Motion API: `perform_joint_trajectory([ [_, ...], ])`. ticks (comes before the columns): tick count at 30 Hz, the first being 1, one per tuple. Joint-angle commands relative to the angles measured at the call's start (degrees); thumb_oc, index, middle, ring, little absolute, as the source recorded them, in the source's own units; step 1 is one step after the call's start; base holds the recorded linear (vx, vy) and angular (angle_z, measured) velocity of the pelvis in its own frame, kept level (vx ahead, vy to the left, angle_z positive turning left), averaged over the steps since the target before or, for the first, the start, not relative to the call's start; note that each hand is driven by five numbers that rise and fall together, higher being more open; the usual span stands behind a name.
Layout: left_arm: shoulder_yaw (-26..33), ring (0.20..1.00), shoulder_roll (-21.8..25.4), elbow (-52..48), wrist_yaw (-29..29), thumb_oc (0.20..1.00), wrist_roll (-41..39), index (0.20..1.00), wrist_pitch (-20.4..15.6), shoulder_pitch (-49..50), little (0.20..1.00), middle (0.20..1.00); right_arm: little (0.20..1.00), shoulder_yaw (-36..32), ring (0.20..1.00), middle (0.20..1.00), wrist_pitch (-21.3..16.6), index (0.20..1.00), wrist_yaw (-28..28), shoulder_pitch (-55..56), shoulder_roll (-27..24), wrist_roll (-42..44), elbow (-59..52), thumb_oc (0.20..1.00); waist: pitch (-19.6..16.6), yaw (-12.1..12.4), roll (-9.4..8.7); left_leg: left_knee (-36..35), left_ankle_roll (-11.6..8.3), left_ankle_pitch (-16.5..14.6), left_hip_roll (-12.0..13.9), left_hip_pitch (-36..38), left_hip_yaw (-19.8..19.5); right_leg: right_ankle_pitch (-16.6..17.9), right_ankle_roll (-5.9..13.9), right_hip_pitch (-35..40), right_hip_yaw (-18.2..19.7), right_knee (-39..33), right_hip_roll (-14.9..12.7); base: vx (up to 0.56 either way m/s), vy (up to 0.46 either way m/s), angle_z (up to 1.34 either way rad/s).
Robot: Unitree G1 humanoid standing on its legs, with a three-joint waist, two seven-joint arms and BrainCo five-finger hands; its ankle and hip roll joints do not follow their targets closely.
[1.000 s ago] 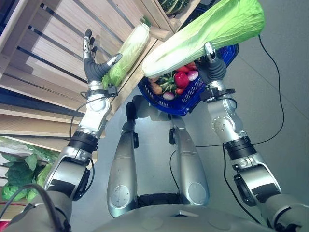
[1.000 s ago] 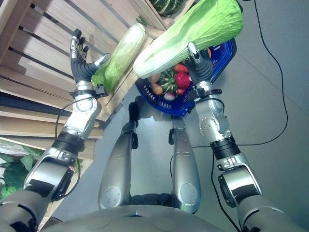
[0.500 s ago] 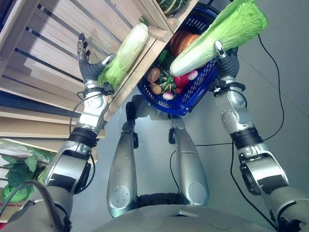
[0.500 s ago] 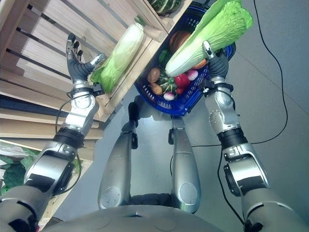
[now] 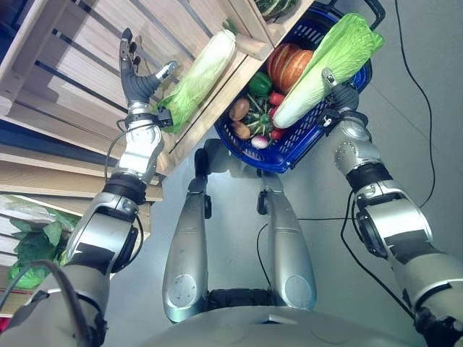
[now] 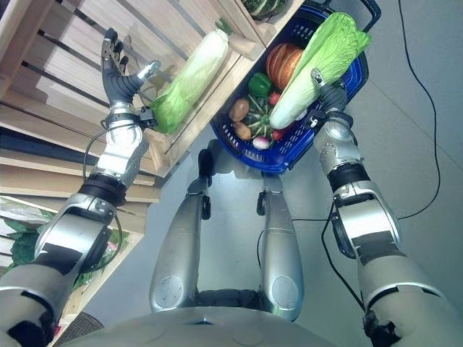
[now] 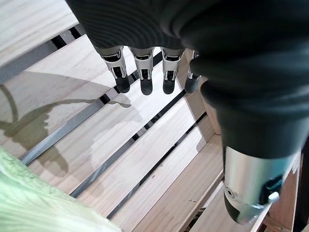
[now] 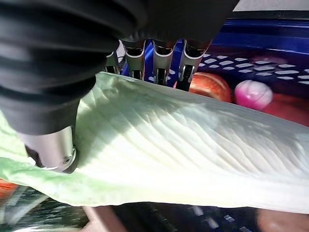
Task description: Pick up fruits and vegetables into the basket
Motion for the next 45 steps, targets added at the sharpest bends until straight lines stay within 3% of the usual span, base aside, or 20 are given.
perform_joint_trajectory([
  [1,1.1,1.000,-0.9,0.2,-0.5,1.000,-1.4,1.000,-4.7,-1.2,1.000,1.000,0.200,2.4,0.200,0.200,0.2,0.200,0.3,-2.5,-4.2,-1.8,2.0,0.200,-1.1,0.4,4.94,-1.0,0.48,0.9,-2.8,-2.2,0.0,-8.6,1.77,-0.3,-4.6,9.4,1.3,0.00,0.000,0.00],
  [11,0.1,1.000,-2.7,0.0,-0.4,1.000,-1.0,1.000,-6.2,-1.7,1.000,1.000,0.200,2.4,0.200,0.200,6.7,0.200,-0.9,-5.3,-3.2,-1.7,11.0,0.200,-1.1,1.3,6.67,-0.4,0.63,1.4,-3.3,-4.1,-0.5,-8.6,1.60,-2.2,-4.5,10.4,1.3,0.00,0.000,0.03],
  [21,0.3,1.000,-3.5,-1.2,0.3,1.000,-0.2,1.000,-6.6,-0.9,1.000,1.000,0.200,1.2,0.200,0.200,9.6,0.200,-2.5,-5.7,-3.9,1.6,15.1,0.200,-1.1,1.7,7.31,-0.2,0.55,1.6,-3.4,-4.5,-0.7,-8.6,1.69,-2.7,-4.3,10.9,1.4,0.00,0.002,0.00],
  [22,0.4,1.000,-3.5,-1.2,0.3,1.000,-0.2,1.000,-6.6,-0.8,1.000,1.000,0.310,1.0,0.310,0.310,9.9,0.310,-2.7,-5.6,-4.1,2.0,15.4,0.310,-1.1,1.7,7.35,-0.2,0.55,1.6,-3.4,-4.5,-0.7,-8.6,1.70,-2.7,-4.3,10.9,1.5,0.00,0.000,0.00],
  [24,0.4,1.000,-3.5,-1.2,0.3,1.000,-0.2,1.000,-6.6,-0.8,1.000,1.000,0.310,1.0,0.310,0.310,9.9,0.310,-2.7,-5.6,-4.1,2.0,15.4,0.310,-1.1,1.7,7.35,-0.2,0.55,1.6,-3.4,-4.5,-0.7,-8.6,1.70,-2.7,-4.3,10.9,1.5,0.00,0.000,0.00],
  [25,0.3,1.000,-3.8,-1.5,0.6,1.000,0.1,1.000,-6.7,-0.5,1.000,1.000,1.000,0.5,1.000,1.000,10.4,1.000,-3.1,-5.3,-4.2,3.2,15.9,1.000,-1.1,1.7,7.45,-0.2,0.63,1.6,-3.5,-4.6,-0.9,-8.6,1.68,-2.9,-4.1,11.1,1.6,0.00,0.000,0.00],
  [36,0.3,1.000,-3.7,-1.8,1.2,1.000,0.4,1.000,-7.4,0.4,1.000,1.000,1.000,-0.3,1.000,1.000,10.9,1.000,-3.4,-5.4,-5.2,3.1,17.2,1.000,-1.1,1.7,7.34,-0.2,0.81,1.0,-3.5,-3.9,-0.7,-8.8,1.76,-2.3,-3.9,10.9,1.7,0.00,0.000,0.00],
  [45,-0.3,1.000,-3.2,-1.2,2.8,1.000,4.4,1.000,-4.5,-0.2,1.000,1.000,1.000,-0.2,1.000,1.000,10.9,1.000,-3.9,-5.5,-5.3,2.7,17.3,1.000,-1.1,1.6,7.10,-0.4,0.88,1.1,-3.5,-3.6,-0.7,-8.8,1.60,-1.8,-4.0,10.6,1.8,0.00,0.000,0.00],
])
